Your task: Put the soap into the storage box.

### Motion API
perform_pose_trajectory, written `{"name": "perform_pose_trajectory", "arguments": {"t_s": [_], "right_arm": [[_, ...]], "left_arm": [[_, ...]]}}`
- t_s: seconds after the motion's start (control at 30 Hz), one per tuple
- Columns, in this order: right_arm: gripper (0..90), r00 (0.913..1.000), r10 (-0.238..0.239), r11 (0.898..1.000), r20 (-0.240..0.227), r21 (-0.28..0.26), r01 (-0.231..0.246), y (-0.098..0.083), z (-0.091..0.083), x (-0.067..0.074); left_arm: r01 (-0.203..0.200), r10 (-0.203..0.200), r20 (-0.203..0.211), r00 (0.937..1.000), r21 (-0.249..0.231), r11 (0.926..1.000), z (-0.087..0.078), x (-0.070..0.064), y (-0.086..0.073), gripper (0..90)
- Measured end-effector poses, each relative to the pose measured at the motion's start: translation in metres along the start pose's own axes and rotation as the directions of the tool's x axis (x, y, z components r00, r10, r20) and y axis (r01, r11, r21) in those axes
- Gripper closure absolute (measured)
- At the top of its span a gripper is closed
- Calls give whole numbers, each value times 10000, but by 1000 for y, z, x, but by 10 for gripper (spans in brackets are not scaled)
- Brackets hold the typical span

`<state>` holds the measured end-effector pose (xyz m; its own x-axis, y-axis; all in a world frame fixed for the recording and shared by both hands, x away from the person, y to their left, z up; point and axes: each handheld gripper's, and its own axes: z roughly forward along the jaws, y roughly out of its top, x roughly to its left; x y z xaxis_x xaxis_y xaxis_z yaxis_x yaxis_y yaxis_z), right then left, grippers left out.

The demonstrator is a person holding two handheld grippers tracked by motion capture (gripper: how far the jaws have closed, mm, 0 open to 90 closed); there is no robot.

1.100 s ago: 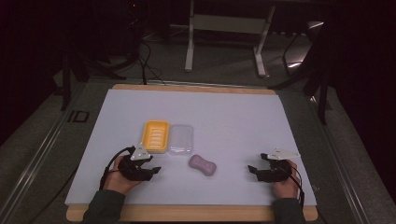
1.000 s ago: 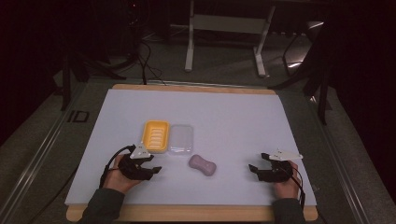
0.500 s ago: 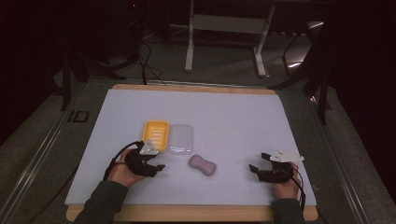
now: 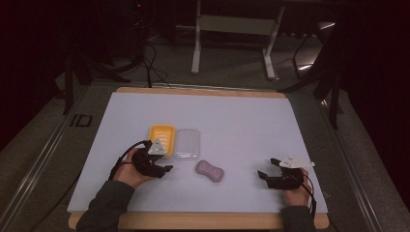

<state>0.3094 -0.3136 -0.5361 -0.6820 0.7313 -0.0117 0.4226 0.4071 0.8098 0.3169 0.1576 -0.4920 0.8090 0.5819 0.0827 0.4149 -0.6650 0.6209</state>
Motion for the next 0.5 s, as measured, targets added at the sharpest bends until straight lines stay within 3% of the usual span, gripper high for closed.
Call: {"name": "perform_pose_trajectory", "arguments": {"t_s": [0.5], "right_arm": [[221, 10000, -28, 10000, -8, -68, 28, 0, 0, 0]], "left_arm": [[-475, 473, 100, 9988, 236, 9986, 6, 0, 16, 412]]}}
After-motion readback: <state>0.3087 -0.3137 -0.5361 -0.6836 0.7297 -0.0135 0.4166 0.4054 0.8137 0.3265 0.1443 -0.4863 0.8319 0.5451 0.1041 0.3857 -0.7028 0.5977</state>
